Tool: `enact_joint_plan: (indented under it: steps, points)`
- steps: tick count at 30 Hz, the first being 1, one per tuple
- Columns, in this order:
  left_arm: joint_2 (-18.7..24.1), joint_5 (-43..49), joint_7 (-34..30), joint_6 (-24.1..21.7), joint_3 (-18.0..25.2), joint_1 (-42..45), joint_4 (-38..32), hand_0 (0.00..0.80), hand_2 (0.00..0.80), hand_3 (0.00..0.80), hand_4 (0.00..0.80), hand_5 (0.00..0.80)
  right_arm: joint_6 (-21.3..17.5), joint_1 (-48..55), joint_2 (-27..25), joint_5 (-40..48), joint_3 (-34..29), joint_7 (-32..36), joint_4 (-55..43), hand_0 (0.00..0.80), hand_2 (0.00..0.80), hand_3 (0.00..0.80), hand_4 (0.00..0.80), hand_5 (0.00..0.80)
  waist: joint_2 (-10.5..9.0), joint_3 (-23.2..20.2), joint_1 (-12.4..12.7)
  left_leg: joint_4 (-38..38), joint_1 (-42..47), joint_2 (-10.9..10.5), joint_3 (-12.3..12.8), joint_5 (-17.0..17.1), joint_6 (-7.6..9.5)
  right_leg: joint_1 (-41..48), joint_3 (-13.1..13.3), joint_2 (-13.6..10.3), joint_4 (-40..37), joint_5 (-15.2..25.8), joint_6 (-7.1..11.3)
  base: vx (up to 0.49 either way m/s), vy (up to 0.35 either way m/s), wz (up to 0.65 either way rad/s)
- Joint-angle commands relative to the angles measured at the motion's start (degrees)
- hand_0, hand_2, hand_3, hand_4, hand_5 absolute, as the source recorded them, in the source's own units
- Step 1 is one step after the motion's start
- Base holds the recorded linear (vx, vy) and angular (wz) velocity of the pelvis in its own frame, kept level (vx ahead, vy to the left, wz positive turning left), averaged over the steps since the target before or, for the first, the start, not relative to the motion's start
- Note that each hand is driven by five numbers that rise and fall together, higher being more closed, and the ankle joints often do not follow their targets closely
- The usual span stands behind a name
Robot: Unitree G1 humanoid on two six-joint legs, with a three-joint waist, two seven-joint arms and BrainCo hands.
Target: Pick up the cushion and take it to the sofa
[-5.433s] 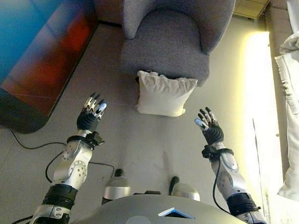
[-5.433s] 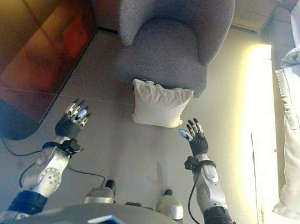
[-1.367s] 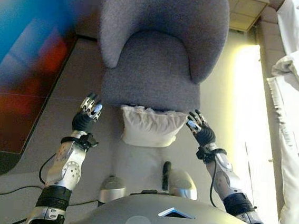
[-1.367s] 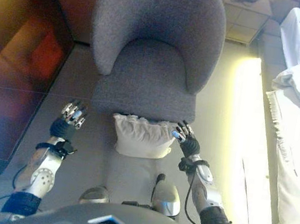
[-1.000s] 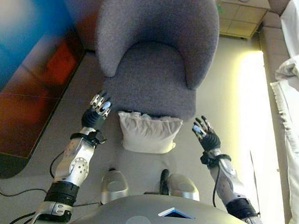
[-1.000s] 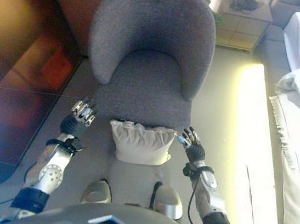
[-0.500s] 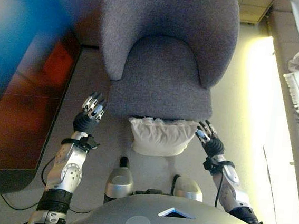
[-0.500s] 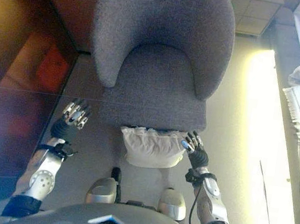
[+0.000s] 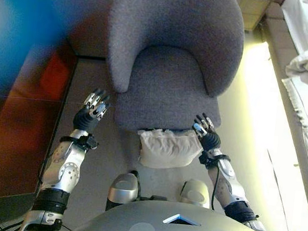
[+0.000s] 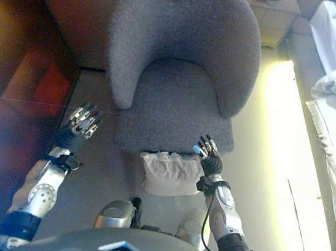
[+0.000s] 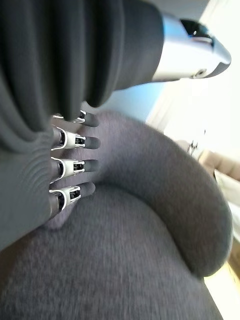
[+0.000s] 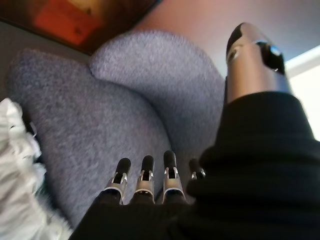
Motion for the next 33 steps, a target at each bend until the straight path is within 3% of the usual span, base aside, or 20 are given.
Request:
enact_joint_plan:
  steps: [1, 4, 7, 10, 13, 16, 20, 25, 28, 31, 33]
  points:
    - [1.6, -2.0, -0.6, -4.4, 1.5, 0.6, -4.9, 0.0, 0.0, 0.0, 0.0, 0.0, -0.8, -1.3, -2.0, 1.4, -2.3, 1.8, -3.5, 0.0, 0.0, 0.0, 0.0, 0.0, -2.48, 0.4, -2.5, -0.3, 0.2, -0.8, -5.8, -2.2, -1.58, -2.2, 3.4, -0.1, -4.3, 12.7, 1.88, 0.285, -0.144, 0.24]
    - [1.0, -1.1, -2.2, -4.2, 1.6, 1.4, -4.8, 0.0, 0.0, 0.0, 0.0, 0.0, 0.1, -2.0, -1.4, 1.2, -3.0, 1.8, -2.4, 0.0, 0.0, 0.0, 0.0, 0.0, -2.84, -0.4, -2.9, -0.4, 1.9, 1.2, -5.8, -3.1, -2.56, -1.7, 4.8, 0.1, -4.4, 12.3, 2.66, 0.249, -0.12, 0.47]
    - [0.2, -0.5, -3.1, -4.0, 1.0, 1.9, -4.3, 0.0, 0.0, 0.0, 0.0, 0.0, 0.6, -2.6, -1.1, 1.0, -2.6, 1.8, -1.8, 0.0, 0.0, 0.0, 0.0, 0.0, -3.22, -1.6, -2.9, -0.1, 2.5, 3.2, -5.6, -2.8, -3.57, 0.3, 4.4, 1.1, -5.6, 10.2, 3.1, 0.248, -0.156, 0.58]
    - [-0.6, -1.4, -1.5, -3.1, 1.2, 1.7, -3.7, 0.0, 0.0, 0.0, 0.0, 0.0, 1.7, -3.2, -1.9, 0.3, -1.9, 2.2, -3.1, 0.0, 0.0, 0.0, 0.0, 0.0, -3.09, -2.4, -3.3, 0.8, 3.1, 6.5, -4.1, -2.0, -4.57, 1.1, 3.6, 2.5, -3.4, 6.8, 2.7, 0.195, -0.129, 0.35]
    - [-0.9, 0.5, 1.5, -3.3, 0.6, 1.2, -3.7, 0.0, 0.0, 0.0, 0.0, 0.0, 1.8, -3.6, -3.7, -1.5, -1.1, 1.4, -5.3, 0.0, 0.0, 0.0, 0.0, 0.0, -3.16, -2.6, -4.1, 6.9, 2.1, 8.9, -4.0, -1.4, -5.32, 1.0, 3.7, 4.3, -1.2, 4.3, 0.54, 0.123, -0.102, 0.38]
    - [-1.1, 1.1, 4.8, -2.2, -0.8, -1.7, -2.7, 0.0, 0.0, 0.0, 0.0, 0.0, -0.7, -4.7, -5.1, -1.8, -0.5, 0.6, -5.2, 0.0, 0.0, 0.0, 0.0, 0.0, -2.75, -1.9, -3.2, 13.5, -3.5, 10.4, -4.8, 4.3, -6.96, 3.8, 1.0, 5.1, -1.2, 2.9, -1.55, 0.068, -0.024, 0.5]
    - [-1.4, 4.2, 5.6, -2.9, -2.1, -2.8, -2.1, 0.0, 0.0, 0.0, 0.0, 0.0, -3.0, -4.4, -5.5, -2.1, -0.8, 0.5, -5.2, 0.0, 0.0, 0.0, 0.0, 0.0, -0.91, -1.9, -2.5, 3.2, -3.1, 10.1, -6.0, 5.3, -7.46, 4.9, -0.1, 4.3, -1.2, 1.5, -0.59, 0.08, 0.176, 0.27]
    - [-0.8, 5.0, 7.4, -3.3, -1.3, -1.5, -2.4, 0.0, 0.0, 0.0, 0.0, 0.0, -3.8, -1.7, -4.1, -2.5, -2.2, 1.0, -6.3, 0.0, 0.0, 0.0, 0.0, 0.0, -0.33, -2.7, -2.8, -1.4, 0.3, 8.8, -2.4, 3.6, -7.0, 6.0, -3.4, 0.3, -2.4, 3.5, 1.78, 0.057, 0.111, 0.05]
    - [-0.3, 4.9, 7.6, -4.4, -1.2, -1.2, -2.4, 0.0, 0.0, 0.0, 0.0, 0.0, -4.0, -1.2, -4.0, -2.5, -2.2, 2.1, -6.7, 0.0, 0.0, 0.0, 0.0, 0.0, -0.41, -2.9, -2.8, -2.9, 0.9, 8.2, -1.0, 3.8, -6.53, 6.5, -4.5, -0.4, -4.3, 4.9, 2.44, 0.02, 0.042, -0.11]
    - [-0.4, 0.7, 5.5, -3.9, -1.6, -2.0, -2.5, 0.0, 0.0, 0.0, 0.0, 0.0, -3.4, -2.6, -3.2, 4.7, -2.7, 4.8, -6.1, 0.0, 0.0, 0.0, 0.0, 0.0, -0.63, -2.9, -2.5, -5.1, 1.4, 8.3, -0.6, 4.5, -6.48, 6.6, -5.6, -0.1, -6.0, 5.8, 2.95, -0.041, 0.003, 0.0]
    - [-1.8, -6.7, -0.3, -1.4, -1.4, -2.2, -3.0, 0.0, 0.0, 0.0, 0.0, 0.0, -0.4, -3.5, -1.7, 14.8, -3.7, 10.7, -5.9, 0.0, 0.0, 0.0, 0.0, 0.0, -0.64, -2.9, -2.3, -7.2, 2.0, 8.6, 0.2, 5.3, -6.5, 6.7, -6.4, 0.5, -7.3, 6.2, 2.99, -0.055, -0.001, -0.01]
